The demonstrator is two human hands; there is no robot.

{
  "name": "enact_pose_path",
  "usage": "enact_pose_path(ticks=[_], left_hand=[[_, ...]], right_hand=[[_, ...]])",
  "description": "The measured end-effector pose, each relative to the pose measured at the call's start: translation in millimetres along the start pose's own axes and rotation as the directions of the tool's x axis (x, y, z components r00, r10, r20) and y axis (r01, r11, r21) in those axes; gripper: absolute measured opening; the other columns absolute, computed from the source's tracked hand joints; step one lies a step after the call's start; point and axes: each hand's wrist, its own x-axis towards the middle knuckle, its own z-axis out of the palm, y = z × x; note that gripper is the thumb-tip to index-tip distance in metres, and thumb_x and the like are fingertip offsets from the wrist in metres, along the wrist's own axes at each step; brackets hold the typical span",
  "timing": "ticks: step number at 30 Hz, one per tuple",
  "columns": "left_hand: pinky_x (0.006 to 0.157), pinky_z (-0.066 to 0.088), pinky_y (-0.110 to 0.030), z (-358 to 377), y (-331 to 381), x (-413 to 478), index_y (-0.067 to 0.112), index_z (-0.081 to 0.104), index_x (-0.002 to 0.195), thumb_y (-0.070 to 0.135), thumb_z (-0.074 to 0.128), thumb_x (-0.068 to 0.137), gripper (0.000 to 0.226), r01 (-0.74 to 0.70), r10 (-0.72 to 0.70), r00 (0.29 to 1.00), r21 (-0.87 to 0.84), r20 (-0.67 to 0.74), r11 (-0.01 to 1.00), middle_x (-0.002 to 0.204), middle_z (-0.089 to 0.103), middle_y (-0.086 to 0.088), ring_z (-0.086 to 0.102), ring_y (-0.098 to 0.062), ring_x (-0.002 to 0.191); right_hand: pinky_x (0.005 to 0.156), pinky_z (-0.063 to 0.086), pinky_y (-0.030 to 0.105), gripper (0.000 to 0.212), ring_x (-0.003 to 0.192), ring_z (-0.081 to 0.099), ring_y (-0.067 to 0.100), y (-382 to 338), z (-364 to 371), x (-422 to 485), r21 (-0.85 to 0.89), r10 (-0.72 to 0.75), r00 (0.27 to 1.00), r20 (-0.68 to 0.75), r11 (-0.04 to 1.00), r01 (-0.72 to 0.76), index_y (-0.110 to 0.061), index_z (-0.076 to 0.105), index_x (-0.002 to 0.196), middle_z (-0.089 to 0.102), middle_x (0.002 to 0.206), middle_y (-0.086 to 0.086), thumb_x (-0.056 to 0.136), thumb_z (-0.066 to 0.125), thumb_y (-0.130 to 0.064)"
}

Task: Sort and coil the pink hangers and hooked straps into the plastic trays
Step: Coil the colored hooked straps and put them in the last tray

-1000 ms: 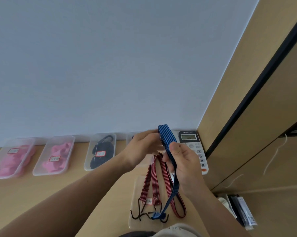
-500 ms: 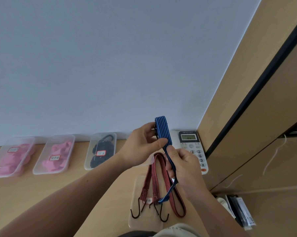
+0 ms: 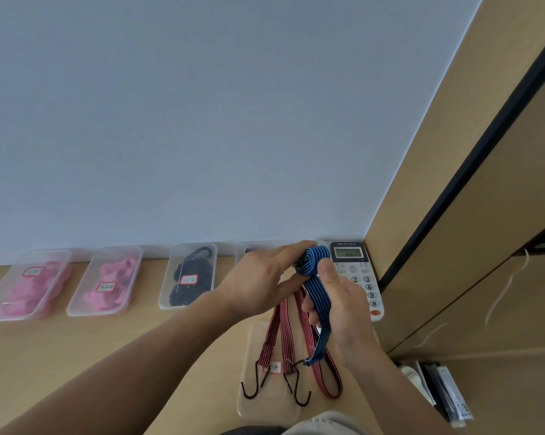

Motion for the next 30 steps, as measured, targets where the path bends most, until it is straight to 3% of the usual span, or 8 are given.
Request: enact_pose_path(ticks=[6,10,13,15,16,18,23,30], left_hand=[[0.06,0.059,-0.035,12.8,-11.3,-8.3,0.011,0.067,0.125,0.008,0.071,0.088,0.038,-0.145,0.163,0.984,0.209,-0.071,0.967,0.127,0.067,-0.007,0.073,-0.022,0.09],[0.079,0.051,-0.011,11.6,-8.2,-8.6,0.016,0.048,0.143,-0.001,0.066,0.083,0.066,0.092,-0.091,0.995,-0.057,0.029,0.994,0.146,0.051,-0.005,0.065,-0.01,0.106],[0.078,0.049,-0.012,3.5,1.8,-0.1,0.02,0.027,0.153,0.016,0.058,0.087,0.073,0.598,-0.513,0.799,-0.517,0.316,0.613,0.144,0.051,0.0,0.061,-0.007,0.113],[0.078,0.052,-0.026,-2.3,1.2,7.3,0.013,0.054,0.134,0.033,0.052,0.088,0.05,0.711,-0.539,0.676,-0.636,0.503,0.299,0.118,0.069,-0.004,0.067,-0.019,0.099],[0.081,0.051,-0.033,-5.1,2.1,9.7,0.01,0.064,0.116,0.037,0.049,0.09,0.04,0.72,-0.496,0.669,-0.648,0.554,0.248,0.101,0.072,-0.006,0.068,-0.023,0.092],[0.081,0.051,-0.039,-8.3,4.3,12.1,0.009,0.065,0.103,0.036,0.051,0.094,0.031,0.707,-0.455,0.684,-0.67,0.57,0.225,0.09,0.072,-0.009,0.068,-0.026,0.085],[0.075,0.055,-0.029,-7.3,2.9,16.8,0.011,0.05,0.129,0.009,0.066,0.092,0.04,0.612,-0.56,0.71,-0.767,0.427,0.191,0.104,0.075,-0.009,0.07,-0.016,0.082],[0.076,0.055,-0.022,-4.2,1.5,14.9,0.011,0.058,0.124,0.006,0.067,0.089,0.036,0.581,-0.56,0.773,-0.687,0.298,0.436,0.109,0.074,0.004,0.072,-0.012,0.092]], right_hand=[[0.044,0.042,0.028,0.058,0.046,0.053,0.02,0.7,2.1,1.9,0.057,0.072,0.997,0.012,0.996,-0.072,-0.017,0.071,0.062,0.063,0.058,0.012,0.066,0.06,-0.074],[0.047,0.044,0.026,0.05,0.049,0.053,0.019,-0.6,-1.4,3.9,0.085,0.041,0.999,0.031,0.995,-0.044,-0.008,0.066,0.071,0.064,0.062,0.011,0.073,0.062,-0.059],[0.049,0.047,0.024,0.044,0.052,0.055,0.017,-1.5,-2.5,4.8,0.154,0.014,0.999,0.051,0.988,-0.021,-0.003,0.062,0.085,0.067,0.066,0.009,0.075,0.065,-0.045],[0.052,0.047,0.027,0.042,0.053,0.056,0.018,0.0,-1.8,5.3,0.164,0.01,0.998,0.058,0.986,-0.019,-0.003,0.063,0.09,0.068,0.067,0.009,0.075,0.065,-0.041],[0.052,0.047,0.028,0.042,0.054,0.056,0.019,1.0,-1.2,5.5,0.158,0.002,0.998,0.056,0.987,-0.011,-0.002,0.063,0.092,0.068,0.067,0.009,0.074,0.066,-0.04],[0.05,0.05,0.027,0.041,0.053,0.057,0.02,2.4,-0.2,6.7,0.145,-0.015,0.999,0.044,0.989,0.008,-0.002,0.064,0.09,0.068,0.066,0.011,0.074,0.066,-0.04],[0.046,0.05,0.024,0.047,0.046,0.059,0.018,7.5,0.0,9.7,0.051,-0.014,1.0,-0.005,0.999,0.015,0.0,0.063,0.079,0.068,0.06,0.013,0.078,0.063,-0.047],[0.046,0.05,0.023,0.033,0.046,0.057,0.017,10.8,-3.4,7.8,-0.008,-0.017,1.0,-0.007,1.0,0.017,-0.013,0.068,0.066,0.066,0.059,0.014,0.089,0.061,-0.036]])
